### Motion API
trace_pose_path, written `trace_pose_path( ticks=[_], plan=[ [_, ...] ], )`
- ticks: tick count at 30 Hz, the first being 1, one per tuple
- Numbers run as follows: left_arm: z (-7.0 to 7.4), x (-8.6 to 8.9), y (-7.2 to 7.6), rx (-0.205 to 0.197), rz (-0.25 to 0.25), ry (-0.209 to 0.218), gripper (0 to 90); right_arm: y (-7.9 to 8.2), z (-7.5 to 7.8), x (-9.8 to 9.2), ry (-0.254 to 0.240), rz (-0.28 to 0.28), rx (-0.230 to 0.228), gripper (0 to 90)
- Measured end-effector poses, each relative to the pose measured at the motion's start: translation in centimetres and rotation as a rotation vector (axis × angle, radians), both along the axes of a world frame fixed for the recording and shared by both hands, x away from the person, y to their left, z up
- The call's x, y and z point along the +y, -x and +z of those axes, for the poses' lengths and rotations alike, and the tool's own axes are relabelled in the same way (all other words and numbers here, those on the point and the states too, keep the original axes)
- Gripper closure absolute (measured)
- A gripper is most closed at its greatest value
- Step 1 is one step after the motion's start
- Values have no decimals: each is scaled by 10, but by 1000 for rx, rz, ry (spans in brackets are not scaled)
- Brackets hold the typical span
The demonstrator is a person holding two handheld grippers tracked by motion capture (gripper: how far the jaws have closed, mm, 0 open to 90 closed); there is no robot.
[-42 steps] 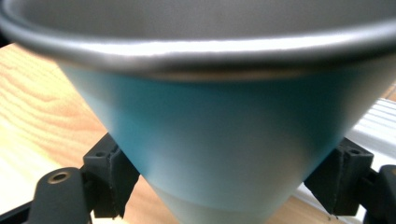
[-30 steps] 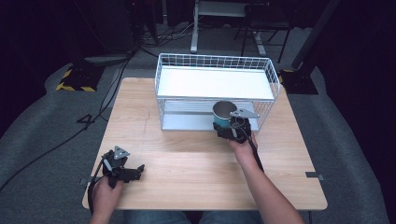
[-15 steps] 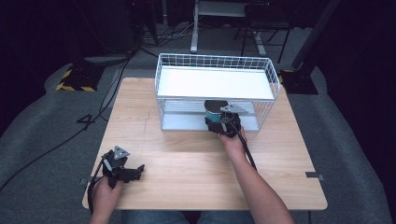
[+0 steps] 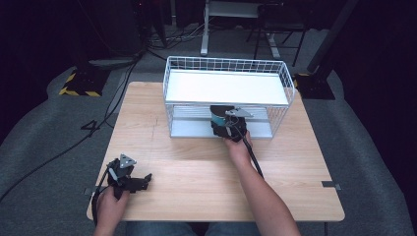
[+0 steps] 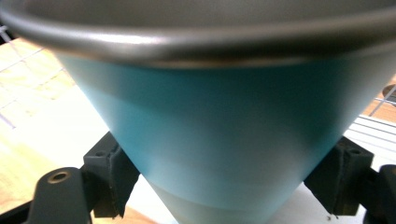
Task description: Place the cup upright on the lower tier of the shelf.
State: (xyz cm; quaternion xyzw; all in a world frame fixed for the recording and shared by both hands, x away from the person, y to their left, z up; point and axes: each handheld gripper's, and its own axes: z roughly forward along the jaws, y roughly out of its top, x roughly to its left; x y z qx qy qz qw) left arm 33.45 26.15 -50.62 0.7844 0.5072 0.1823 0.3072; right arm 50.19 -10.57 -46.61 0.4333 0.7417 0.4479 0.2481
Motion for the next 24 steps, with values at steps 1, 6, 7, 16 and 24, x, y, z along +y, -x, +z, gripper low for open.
trace_pose_path(
  ticks=[1, 6, 7, 16, 24],
  plan=[
    [0, 0, 0, 0, 0, 0, 1, -3, -1, 0, -3, -16, 4, 212],
    [0, 0, 0, 0, 0, 0, 1, -7, -2, 0, -15, -30, 4, 212],
    [0, 0, 0, 0, 0, 0, 1, -8, -3, 1, -11, -32, 4, 212],
    [0, 0, 0, 0, 0, 0, 1, -11, -9, -2, 0, -50, 28, 211],
    [0, 0, 0, 0, 0, 0, 1, -11, -10, -2, -2, -48, 33, 211]
  ],
)
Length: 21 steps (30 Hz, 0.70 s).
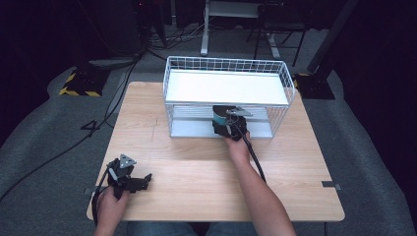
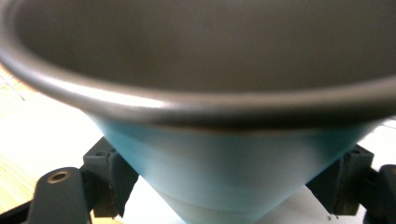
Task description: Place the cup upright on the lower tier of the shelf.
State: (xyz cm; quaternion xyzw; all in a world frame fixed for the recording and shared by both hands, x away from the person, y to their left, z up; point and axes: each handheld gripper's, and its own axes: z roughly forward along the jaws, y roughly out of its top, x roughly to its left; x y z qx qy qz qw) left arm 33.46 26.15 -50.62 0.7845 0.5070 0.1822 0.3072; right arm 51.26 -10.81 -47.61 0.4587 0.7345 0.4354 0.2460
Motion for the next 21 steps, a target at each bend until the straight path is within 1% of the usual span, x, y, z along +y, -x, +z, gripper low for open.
trace_pose_path(
  ticks=[6, 8, 9, 10, 11, 12, 13, 17, 19, 21],
  plan=[
    [0, 0, 0, 0, 0, 0, 1, -1, 0, -2, -5, 19, 1, 206],
    [0, 0, 0, 0, 0, 0, 1, -2, 0, -2, -12, 22, -2, 184],
    [0, 0, 0, 0, 0, 0, 1, -2, 0, -2, -10, 22, 0, 156],
    [0, 0, 0, 0, 0, 0, 1, -2, 0, -1, 2, 19, -3, 156],
    [0, 0, 0, 0, 0, 0, 1, -1, 0, -1, 14, 13, -4, 131],
    [0, 0, 0, 0, 0, 0, 1, -1, 0, -1, 14, 13, -4, 131],
    [0, 0, 0, 0, 0, 0, 1, 1, 1, 0, 8, 28, 12, 11],
    [0, 0, 0, -1, 0, -1, 1, 5, 4, -2, 26, 30, 2, 0],
    [0, 0, 0, 3, -1, -1, 1, 7, 5, -3, 28, 33, 4, 0],
    [0, -1, -1, 3, 3, 0, 1, 12, 10, -8, 32, 29, 1, 0]
  ],
)
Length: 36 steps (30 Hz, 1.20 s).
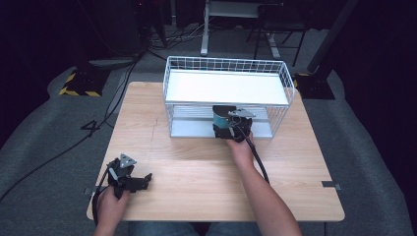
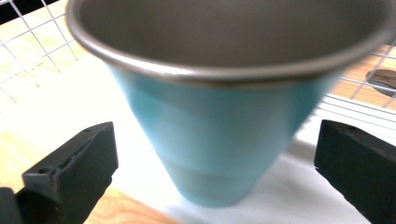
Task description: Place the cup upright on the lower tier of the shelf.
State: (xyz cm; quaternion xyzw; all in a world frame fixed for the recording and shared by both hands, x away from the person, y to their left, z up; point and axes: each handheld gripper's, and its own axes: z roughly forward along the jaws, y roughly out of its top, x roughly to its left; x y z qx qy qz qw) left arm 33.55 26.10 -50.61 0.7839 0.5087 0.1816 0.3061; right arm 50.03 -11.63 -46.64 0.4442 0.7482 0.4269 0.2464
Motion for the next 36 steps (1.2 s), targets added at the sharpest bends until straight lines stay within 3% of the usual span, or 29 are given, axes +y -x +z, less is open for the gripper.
trace_pose_path(
  ticks=[9, 19, 23, 36],
  plan=[
    [0, 0, 0, 1, 4, 0, 1, 25, 6, -16, 2, 18, 9, 1],
    [0, 0, 0, 1, 5, 2, 1, 60, 26, -44, -1, 75, -2, 3],
    [0, 0, 0, 1, 5, 2, 1, 76, 34, -61, -10, 92, 6, 21],
    [0, 0, 0, 2, 5, 1, 1, 108, 38, -108, -2, 129, 19, 65]
  ],
)
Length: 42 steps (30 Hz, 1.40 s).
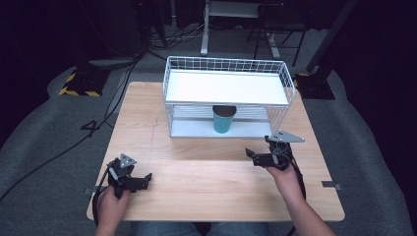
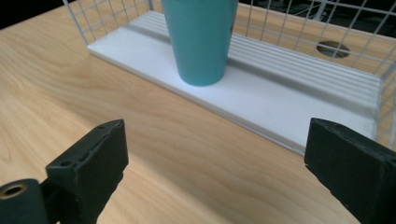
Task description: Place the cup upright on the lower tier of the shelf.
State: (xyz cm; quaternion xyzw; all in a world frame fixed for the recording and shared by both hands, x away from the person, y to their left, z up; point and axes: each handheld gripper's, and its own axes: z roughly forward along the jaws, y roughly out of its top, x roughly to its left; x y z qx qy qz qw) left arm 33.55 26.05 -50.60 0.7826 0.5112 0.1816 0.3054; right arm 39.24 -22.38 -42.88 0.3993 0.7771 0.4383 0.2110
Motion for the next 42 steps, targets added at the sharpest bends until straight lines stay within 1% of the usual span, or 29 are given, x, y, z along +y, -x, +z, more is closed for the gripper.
trace_pose_path(
  ticks=[1, 2, 3, 4, 5, 7, 8, 9, 10, 11, 12, 14, 18, 20, 21, 22, 23, 24, 25, 26, 28, 30, 33, 35, 37, 38, 40, 42],
  plan=[
    [0, -1, -1, -3, 3, -1, 1, 4, 0, -7, 7, 8, 9, 65],
    [0, -1, -1, -3, 3, -1, 1, 4, 0, -7, 7, 8, 9, 65],
    [0, -1, -1, -2, 4, -3, 1, 7, -1, -11, 7, 11, 6, 66],
    [0, -1, -2, -1, 1, -4, 1, 10, -1, -15, 12, 7, 5, 70],
    [0, -1, -2, -1, 5, -1, 0, 15, -2, -23, 21, -4, 15, 78],
    [0, -1, -2, -1, 7, -1, 1, 17, -3, -26, 23, -6, 16, 84],
    [0, -1, -2, -1, 7, -1, 1, 20, -3, -31, 27, -13, 18, 103],
    [0, -2, -2, -2, 7, -1, 1, 22, -4, -34, 42, -16, 18, 140],
    [0, -2, -3, -3, 7, -4, 1, 24, -5, -38, 54, -19, 23, 157],
    [0, -2, -3, -3, 7, -4, 1, 27, -7, -45, 55, -30, 38, 155],
    [0, -2, -3, -2, 7, -4, 1, 28, -8, -48, 53, -30, 44, 155],
    [0, -2, -3, -2, 7, -4, 1, 30, -10, -51, 57, -30, 45, 155],
    [0, -2, -3, -3, 7, -4, 1, 39, -20, -65, 72, -37, 59, 155],
    [0, -2, -3, -3, 7, -4, 1, 44, -26, -70, 65, -33, 61, 155],
    [0, -2, -3, -3, 7, -4, 1, 44, -26, -70, 65, -33, 61, 155],
    [0, -2, -3, -2, 7, -4, 1, 45, -30, -73, 60, -37, 61, 155],
    [0, -2, -3, -2, 7, -5, 1, 49, -39, -79, 42, -47, 66, 155],
    [0, -2, -3, -2, 7, -4, 1, 50, -42, -81, 39, -49, 73, 155],
    [0, -2, -3, -2, 7, -4, 1, 50, -42, -81, 39, -49, 73, 155],
    [0, -2, -3, -3, 7, -4, 1, 51, -51, -86, 48, -50, 101, 155],
    [0, -2, -3, -2, 7, -4, 1, 51, -53, -87, 52, -48, 106, 155],
    [0, -2, -3, -2, 7, -4, 1, 50, -60, -92, 55, -47, 130, 151],
    [0, -2, -3, -3, 7, -4, 1, 49, -64, -94, 55, -43, 147, 150],
    [0, -2, -3, -2, 6, -4, 1, 47, -70, -94, 73, -44, 159, 149],
    [0, -2, -3, -2, 1, -6, 1, 47, -71, -94, 79, -42, 166, 148],
    [0, -2, -3, -2, 4, -5, 0, 47, -72, -93, 90, -37, 169, 148],
    [0, -2, -3, -1, 4, -5, 1, 47, -74, -91, 109, -31, 156, 142],
    [0, -2, -3, -2, 5, -5, 1, 48, -75, -90, 114, -27, 151, 141]
  ],
)
